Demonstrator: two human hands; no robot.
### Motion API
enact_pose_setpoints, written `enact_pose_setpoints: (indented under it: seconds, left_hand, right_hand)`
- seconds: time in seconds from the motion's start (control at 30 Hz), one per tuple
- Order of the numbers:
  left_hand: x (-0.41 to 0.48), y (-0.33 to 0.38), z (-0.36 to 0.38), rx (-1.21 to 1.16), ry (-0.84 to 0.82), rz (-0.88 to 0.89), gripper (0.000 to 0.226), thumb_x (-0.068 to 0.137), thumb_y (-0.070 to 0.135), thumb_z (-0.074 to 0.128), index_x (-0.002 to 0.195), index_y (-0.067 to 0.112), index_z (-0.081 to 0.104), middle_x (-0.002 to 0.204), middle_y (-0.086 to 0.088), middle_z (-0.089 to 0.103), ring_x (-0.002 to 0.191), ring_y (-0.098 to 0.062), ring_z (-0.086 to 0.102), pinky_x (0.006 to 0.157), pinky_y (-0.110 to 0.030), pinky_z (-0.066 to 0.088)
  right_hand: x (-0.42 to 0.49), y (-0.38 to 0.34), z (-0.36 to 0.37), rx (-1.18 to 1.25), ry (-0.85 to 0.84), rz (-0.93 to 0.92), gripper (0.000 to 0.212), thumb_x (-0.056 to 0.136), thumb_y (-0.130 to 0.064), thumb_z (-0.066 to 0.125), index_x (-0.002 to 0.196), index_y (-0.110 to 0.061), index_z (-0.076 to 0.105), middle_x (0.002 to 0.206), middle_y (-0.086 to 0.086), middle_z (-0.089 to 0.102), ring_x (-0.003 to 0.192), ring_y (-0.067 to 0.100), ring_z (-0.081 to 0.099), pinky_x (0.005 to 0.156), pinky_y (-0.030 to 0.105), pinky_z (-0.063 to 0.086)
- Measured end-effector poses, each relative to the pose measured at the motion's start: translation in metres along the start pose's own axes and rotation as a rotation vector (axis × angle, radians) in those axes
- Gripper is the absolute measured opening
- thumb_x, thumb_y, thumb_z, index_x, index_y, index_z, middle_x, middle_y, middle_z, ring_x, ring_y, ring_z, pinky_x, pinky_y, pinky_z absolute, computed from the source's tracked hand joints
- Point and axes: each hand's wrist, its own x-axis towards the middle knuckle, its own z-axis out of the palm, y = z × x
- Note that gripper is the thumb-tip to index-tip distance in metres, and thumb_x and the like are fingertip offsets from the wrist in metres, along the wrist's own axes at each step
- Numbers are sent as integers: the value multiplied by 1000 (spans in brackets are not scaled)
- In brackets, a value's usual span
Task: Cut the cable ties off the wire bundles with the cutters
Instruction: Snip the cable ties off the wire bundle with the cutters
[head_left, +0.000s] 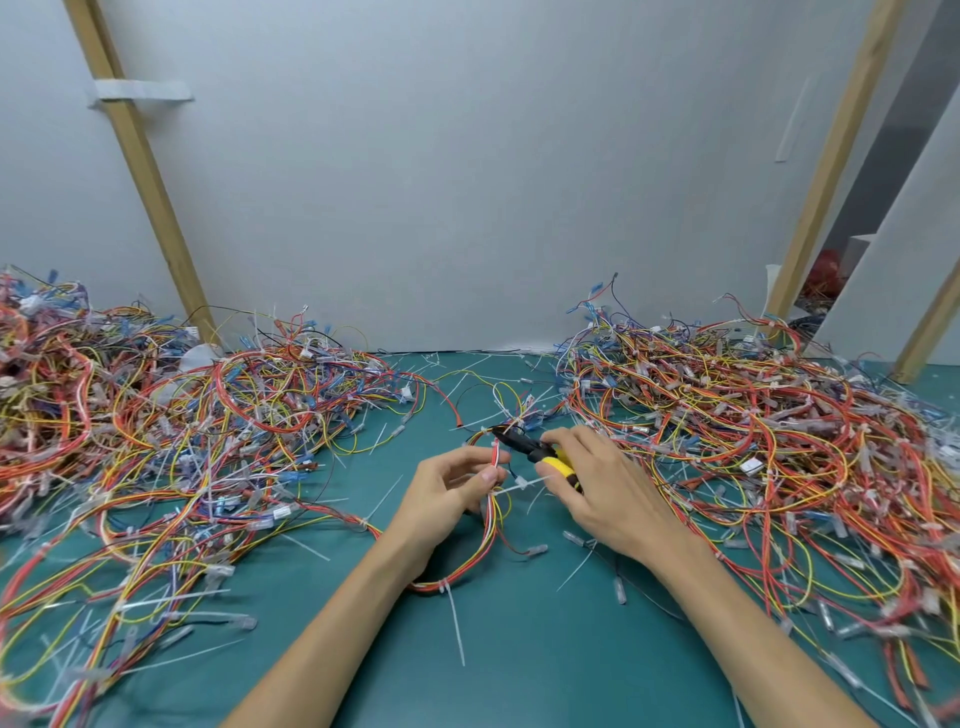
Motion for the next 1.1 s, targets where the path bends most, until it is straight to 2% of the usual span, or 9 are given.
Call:
enact_pose_setpoints:
  seconds: [0.07, 0.13, 0.23, 0.3, 0.63, 0.8, 0.97, 1.1]
  left_hand:
    - [0, -1, 0, 4, 1, -5, 18, 95, 6, 59, 103, 16, 71, 83, 4, 70, 76, -7, 60, 64, -17, 46]
    - [0, -1, -1, 11, 1, -7, 18, 95, 6, 59, 105, 15, 71, 85, 3, 70, 77, -8, 60, 63, -16, 46]
    - [0, -1, 1, 29, -15, -6, 17, 95, 7, 59, 107, 13, 70, 88, -1, 71, 80, -7, 62, 63, -14, 46]
    - [-1, -1, 1, 43, -28, -7, 17, 95, 7, 59, 107, 12, 70, 91, -3, 71, 81, -6, 62, 63, -14, 46]
    - [0, -1, 1, 41, -43, -15, 17, 94, 8, 60, 109, 11, 70, 85, 2, 71, 77, -6, 60, 62, -14, 44]
    - [0, -1, 0, 52, -41, -16, 16, 94, 9, 61, 106, 15, 70, 86, 1, 70, 71, -4, 58, 63, -14, 44]
    - [0, -1, 0, 47, -47, -21, 18, 95, 9, 60, 110, 10, 69, 85, 1, 69, 68, -8, 56, 61, -14, 44]
    - [0, -2, -1, 46, -47, -22, 18, 94, 10, 61, 110, 11, 70, 84, 2, 70, 67, -8, 55, 61, -14, 44]
  right_hand:
    - [0, 0, 0, 33, -8, 22, 37, 98, -55, 36, 121, -30, 48, 106, -8, 48, 91, 14, 53, 74, 35, 46]
    - [-1, -2, 2, 54, -6, 44, 35, 97, -57, 36, 112, -30, 51, 97, -7, 55, 83, 16, 55, 70, 36, 46]
    - [-1, 0, 5, 11, 21, 83, 44, 93, -65, 36, 80, -26, 49, 73, -7, 55, 69, 18, 53, 62, 37, 42]
    - [-1, 3, 5, -38, 36, 109, 52, 91, -70, 35, 69, -24, 42, 64, -7, 49, 64, 18, 49, 57, 36, 38]
    - [0, 4, 11, -96, 73, 108, 55, 91, -70, 32, 70, -22, 45, 57, -8, 46, 58, 19, 48, 52, 32, 31]
    - [0, 2, 9, -109, 58, 125, 55, 92, -69, 33, 72, -21, 48, 59, -6, 49, 60, 21, 52, 54, 33, 36]
    - [1, 0, 9, -98, 54, 153, 54, 91, -69, 36, 68, -21, 42, 58, -6, 46, 60, 24, 46, 54, 33, 33]
    - [0, 1, 10, -84, 62, 152, 53, 92, -69, 36, 69, -21, 43, 58, -7, 49, 59, 22, 49, 53, 33, 35]
